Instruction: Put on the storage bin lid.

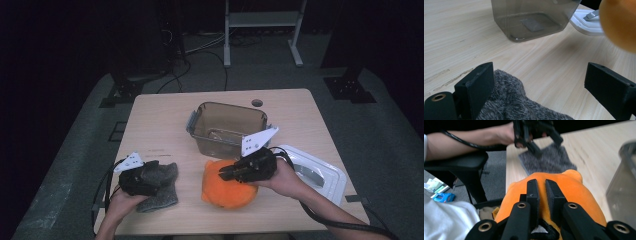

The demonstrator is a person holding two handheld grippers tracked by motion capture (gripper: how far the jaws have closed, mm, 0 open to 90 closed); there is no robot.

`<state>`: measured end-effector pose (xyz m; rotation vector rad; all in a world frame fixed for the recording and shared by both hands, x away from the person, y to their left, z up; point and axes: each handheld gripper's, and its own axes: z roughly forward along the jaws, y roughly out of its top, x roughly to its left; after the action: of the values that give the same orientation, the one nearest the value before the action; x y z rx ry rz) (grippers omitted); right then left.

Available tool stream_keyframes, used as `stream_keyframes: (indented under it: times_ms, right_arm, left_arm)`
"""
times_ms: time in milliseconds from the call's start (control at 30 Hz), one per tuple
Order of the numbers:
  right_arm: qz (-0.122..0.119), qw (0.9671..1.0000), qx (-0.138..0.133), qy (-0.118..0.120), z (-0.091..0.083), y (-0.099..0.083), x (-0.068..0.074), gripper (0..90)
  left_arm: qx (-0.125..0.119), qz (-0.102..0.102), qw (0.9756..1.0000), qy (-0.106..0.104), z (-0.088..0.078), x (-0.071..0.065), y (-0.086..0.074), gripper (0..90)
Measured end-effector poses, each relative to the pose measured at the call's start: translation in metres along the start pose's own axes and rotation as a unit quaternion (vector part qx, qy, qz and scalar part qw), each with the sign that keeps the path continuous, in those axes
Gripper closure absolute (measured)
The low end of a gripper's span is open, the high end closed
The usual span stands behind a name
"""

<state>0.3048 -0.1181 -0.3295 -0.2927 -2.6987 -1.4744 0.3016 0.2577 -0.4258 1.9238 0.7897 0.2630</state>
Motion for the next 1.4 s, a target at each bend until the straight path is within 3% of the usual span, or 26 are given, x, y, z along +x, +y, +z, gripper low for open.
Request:
stream_keyframes:
  times_ms: [300, 633, 933, 1400]
  right_arm:
    - [-0.021, 0.9990, -0.040, -0.009, -0.019, 0.047, -0.003, 81.1]
    - [-0.025, 0.9975, -0.057, -0.034, -0.025, 0.081, -0.032, 81.0]
    - [-0.014, 0.9966, -0.067, -0.046, -0.023, 0.089, -0.062, 81.0]
    - [0.011, 0.9959, -0.057, -0.069, -0.019, 0.086, -0.099, 80.9]
  left_arm:
    - [-0.003, -0.002, 1.0000, -0.002, 0.000, 0.000, 0.000, 8.8]
    - [-0.003, -0.003, 1.0000, -0.002, -0.002, 0.002, -0.001, 8.8]
    - [-0.005, -0.003, 1.0000, -0.003, -0.002, 0.001, -0.001, 8.8]
    - [-0.009, -0.005, 0.9999, -0.002, -0.002, 0.001, -0.001, 8.9]
